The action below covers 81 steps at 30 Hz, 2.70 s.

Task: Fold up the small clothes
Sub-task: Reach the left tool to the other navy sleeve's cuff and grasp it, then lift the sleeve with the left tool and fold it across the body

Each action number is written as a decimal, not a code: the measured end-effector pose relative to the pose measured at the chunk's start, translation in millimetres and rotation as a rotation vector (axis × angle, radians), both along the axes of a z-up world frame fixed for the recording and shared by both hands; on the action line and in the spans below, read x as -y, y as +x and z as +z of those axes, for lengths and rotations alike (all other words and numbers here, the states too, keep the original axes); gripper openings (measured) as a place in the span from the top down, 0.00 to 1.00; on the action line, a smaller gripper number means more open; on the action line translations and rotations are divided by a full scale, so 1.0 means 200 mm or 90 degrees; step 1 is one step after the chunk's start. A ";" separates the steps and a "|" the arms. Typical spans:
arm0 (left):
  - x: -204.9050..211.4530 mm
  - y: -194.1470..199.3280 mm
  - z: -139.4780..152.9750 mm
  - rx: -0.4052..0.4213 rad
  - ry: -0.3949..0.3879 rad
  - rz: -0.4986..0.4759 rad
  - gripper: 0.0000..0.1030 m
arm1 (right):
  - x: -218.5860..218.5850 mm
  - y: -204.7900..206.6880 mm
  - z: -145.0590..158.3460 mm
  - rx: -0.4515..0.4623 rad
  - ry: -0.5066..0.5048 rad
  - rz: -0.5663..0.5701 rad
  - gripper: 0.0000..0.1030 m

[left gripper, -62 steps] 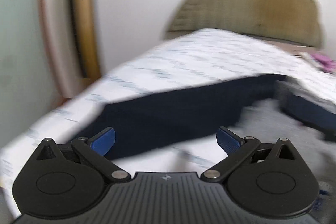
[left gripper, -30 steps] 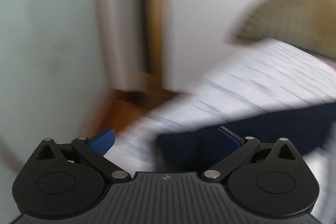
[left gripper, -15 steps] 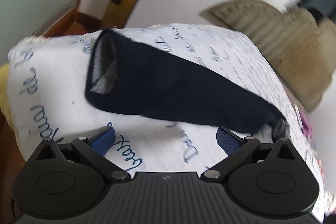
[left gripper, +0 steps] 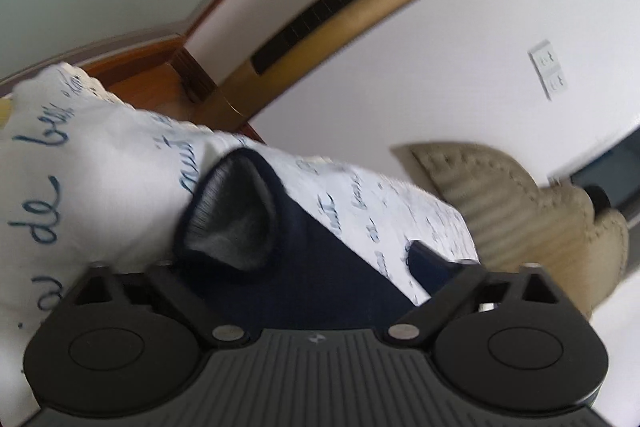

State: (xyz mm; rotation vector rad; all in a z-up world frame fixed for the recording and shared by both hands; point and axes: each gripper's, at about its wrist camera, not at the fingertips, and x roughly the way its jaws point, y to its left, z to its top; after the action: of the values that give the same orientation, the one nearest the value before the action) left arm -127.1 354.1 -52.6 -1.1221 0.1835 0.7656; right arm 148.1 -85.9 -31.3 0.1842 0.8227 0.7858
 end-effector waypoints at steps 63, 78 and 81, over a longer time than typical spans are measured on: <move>2.31 1.91 0.20 -0.147 0.638 -0.821 0.93 | 0.64 -0.15 -0.06 0.109 -0.074 -0.266 0.09; 2.11 1.81 0.28 -0.104 0.621 -0.894 0.14 | 0.66 -0.13 -0.05 0.111 -0.102 -0.271 0.08; 1.92 1.76 0.34 -0.108 0.643 -0.834 0.14 | 0.71 -0.11 0.00 0.132 -0.103 -0.291 0.08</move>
State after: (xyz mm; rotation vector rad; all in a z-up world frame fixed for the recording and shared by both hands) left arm 224.6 -29.3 16.4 0.1506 0.5250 -0.2756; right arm 126.0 -228.4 -31.8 0.1353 0.6111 0.3003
